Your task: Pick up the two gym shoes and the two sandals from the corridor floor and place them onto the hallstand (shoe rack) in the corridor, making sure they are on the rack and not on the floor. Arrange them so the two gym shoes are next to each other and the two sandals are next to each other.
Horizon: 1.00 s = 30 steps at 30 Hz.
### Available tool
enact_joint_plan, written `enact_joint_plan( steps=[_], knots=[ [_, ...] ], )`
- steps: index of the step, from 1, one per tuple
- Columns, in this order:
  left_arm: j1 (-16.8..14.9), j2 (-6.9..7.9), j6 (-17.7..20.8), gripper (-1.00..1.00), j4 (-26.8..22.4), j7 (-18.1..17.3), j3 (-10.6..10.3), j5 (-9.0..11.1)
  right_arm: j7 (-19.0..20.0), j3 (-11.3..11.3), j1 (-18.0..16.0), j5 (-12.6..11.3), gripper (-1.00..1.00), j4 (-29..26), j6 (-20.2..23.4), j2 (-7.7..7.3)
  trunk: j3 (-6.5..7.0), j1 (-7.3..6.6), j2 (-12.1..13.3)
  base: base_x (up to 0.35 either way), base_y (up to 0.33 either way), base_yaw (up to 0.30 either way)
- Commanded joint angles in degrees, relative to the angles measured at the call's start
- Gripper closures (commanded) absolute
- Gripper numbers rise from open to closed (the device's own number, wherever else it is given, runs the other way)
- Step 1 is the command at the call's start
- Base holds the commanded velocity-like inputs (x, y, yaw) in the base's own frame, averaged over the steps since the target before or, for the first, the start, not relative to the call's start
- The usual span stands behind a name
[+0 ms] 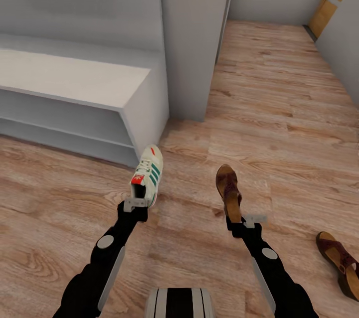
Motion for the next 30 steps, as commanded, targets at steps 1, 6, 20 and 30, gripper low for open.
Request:
enact_joint_plan(
  steps=[1, 6, 20, 30],
  knots=[
    [0.01, -0.01, -0.93, 1.0, 0.17, -0.06, 0.01, -0.08, -0.02, -0.02, 0.0, -0.22, 1.0, -0.08, 0.36, -0.01, 0.29, -0.03, 0.0, 0.0, 0.0, 0.004],
    [0.02, -0.01, -2.08, 1.0, 1.36, -0.13, -0.1, -0.07, -0.02, -0.03, 0.0, -0.22, 1.0, -0.08, 0.36, -0.01, 1.86, -0.16, 0.07, 0.0, 0.0, 0.001],
    [0.02, -0.01, -10.44, 1.0, 6.16, -0.05, -3.14, -0.08, -0.02, -0.1, 0.0, -0.31, 1.0, -0.1, 0.28, -0.01, 5.76, -0.52, 0.26, 0.0, 0.0, 0.0],
    [0.02, -0.01, -10.58, 1.0, 6.25, 0.02, -3.15, -0.11, -0.02, -0.1, 0.0, -0.31, 1.0, -0.11, 0.27, -0.01, 7.53, -0.62, 0.31, 0.0, 0.0, 0.0]
  ],
)
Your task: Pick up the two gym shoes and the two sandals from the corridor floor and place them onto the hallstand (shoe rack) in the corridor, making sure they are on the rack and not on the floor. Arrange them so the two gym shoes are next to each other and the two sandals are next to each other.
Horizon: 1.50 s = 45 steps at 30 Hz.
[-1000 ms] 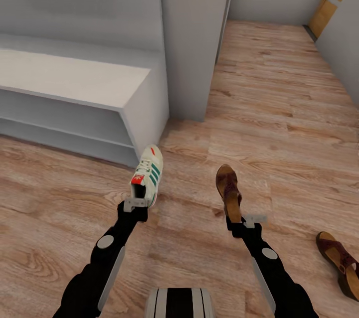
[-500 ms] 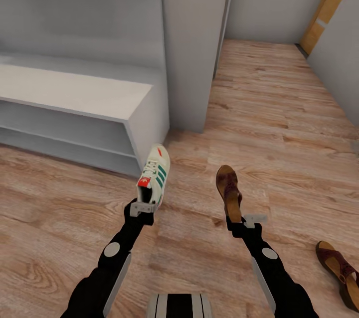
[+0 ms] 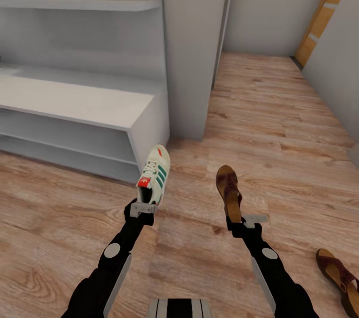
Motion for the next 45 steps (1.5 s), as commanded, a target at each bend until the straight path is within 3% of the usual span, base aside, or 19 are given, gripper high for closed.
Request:
enact_joint_plan(
  steps=[1, 9, 41, 45],
  knots=[
    [-0.01, -0.01, 0.27, 1.0, -0.08, -0.05, 0.01, -0.11, -0.01, -0.01, 0.0, -0.23, 1.0, -0.11, 0.36, -0.01, 0.01, -0.01, -0.02, 0.0, 0.0, 0.0],
    [-0.01, -0.01, 0.33, 1.0, -0.08, -0.04, -0.22, -0.15, -0.01, -0.01, 0.0, -0.22, 1.0, -0.22, 0.28, -0.01, 0.29, -0.04, 0.0, 0.0, 0.0, 0.0],
    [-0.01, -0.01, 0.28, 1.0, -0.08, -0.04, -0.26, -0.15, -0.01, -0.03, 0.0, -0.21, 1.0, -0.25, 0.19, -0.01, 10.28, -0.86, 0.43, 0.0, 0.0, 0.0],
    [-0.01, -0.01, 0.28, 1.0, -0.08, -0.04, -0.26, -0.15, -0.01, -0.01, 0.0, -0.19, 1.0, -0.17, 0.19, -0.01, 10.5, -0.86, 0.43, 0.0, 0.0, 0.0]
  ],
)
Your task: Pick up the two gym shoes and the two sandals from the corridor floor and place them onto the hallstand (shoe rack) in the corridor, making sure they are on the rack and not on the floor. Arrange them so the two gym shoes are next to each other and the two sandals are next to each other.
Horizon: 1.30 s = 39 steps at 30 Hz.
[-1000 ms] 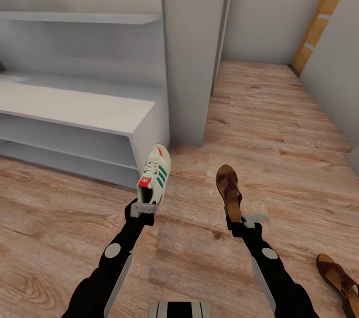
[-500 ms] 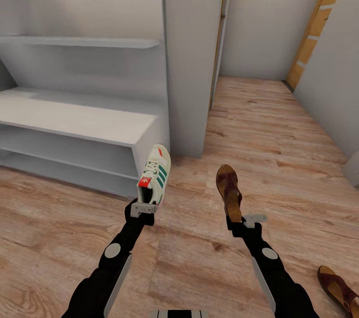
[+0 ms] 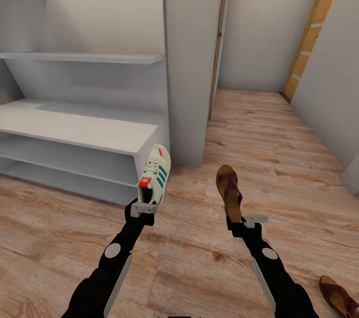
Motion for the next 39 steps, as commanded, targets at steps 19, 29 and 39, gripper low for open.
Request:
enact_joint_plan(
  steps=[19, 29, 39],
  knots=[
    [-0.01, -0.01, 0.25, 1.0, -0.08, -0.05, 0.01, -0.02, -0.36, -0.19, -0.01, -0.27, 1.0, -0.18, 0.19, -0.02, 0.0, -0.01, -0.02, -0.17, 0.018, 0.029],
    [-0.01, -0.01, 0.25, 1.0, -0.08, -0.05, 0.01, -0.02, -0.36, -0.27, -0.01, -0.27, 1.0, -0.18, 0.19, -0.01, 0.0, -0.01, -0.02, -0.321, 0.16, 0.286],
    [-0.01, -0.01, 0.25, 1.0, -0.08, -0.05, 0.01, -0.02, -0.36, -0.42, -0.01, -0.27, 1.0, -0.18, 0.15, -0.04, 0.0, -0.01, -0.02, -0.157, 0.27, 0.295]
  ],
)
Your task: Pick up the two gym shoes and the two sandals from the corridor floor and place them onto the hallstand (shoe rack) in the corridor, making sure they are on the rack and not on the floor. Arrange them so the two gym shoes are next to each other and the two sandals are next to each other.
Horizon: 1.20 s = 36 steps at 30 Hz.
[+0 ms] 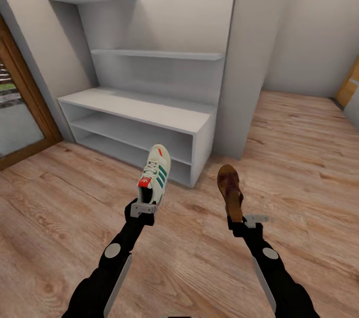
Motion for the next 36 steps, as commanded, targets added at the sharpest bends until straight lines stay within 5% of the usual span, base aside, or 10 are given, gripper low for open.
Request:
enact_joint_plan(
  steps=[1, 19, 36],
  knots=[
    [-0.03, -0.01, 0.3, 1.0, -0.05, -0.05, -0.02, -0.1, -0.04, -0.03, 0.01, -0.23, 1.0, -0.16, 0.42, 0.0, -0.05, -0.01, -0.02, -0.011, 0.314, 0.291],
    [-0.03, -0.01, 0.35, 1.0, -0.05, 0.0, -0.02, -0.1, -0.04, -0.04, 0.01, -0.23, 1.0, -0.16, 0.35, 0.02, 0.52, -0.01, -0.02, 0.059, 0.318, 0.281],
    [-0.03, -0.01, 0.35, 1.0, -0.05, -0.01, -0.02, -0.02, 0.05, 0.05, 0.01, -0.12, 1.0, -0.07, 0.38, 0.02, 0.58, -0.01, -0.02, 0.231, 0.277, 0.016]
  ],
)
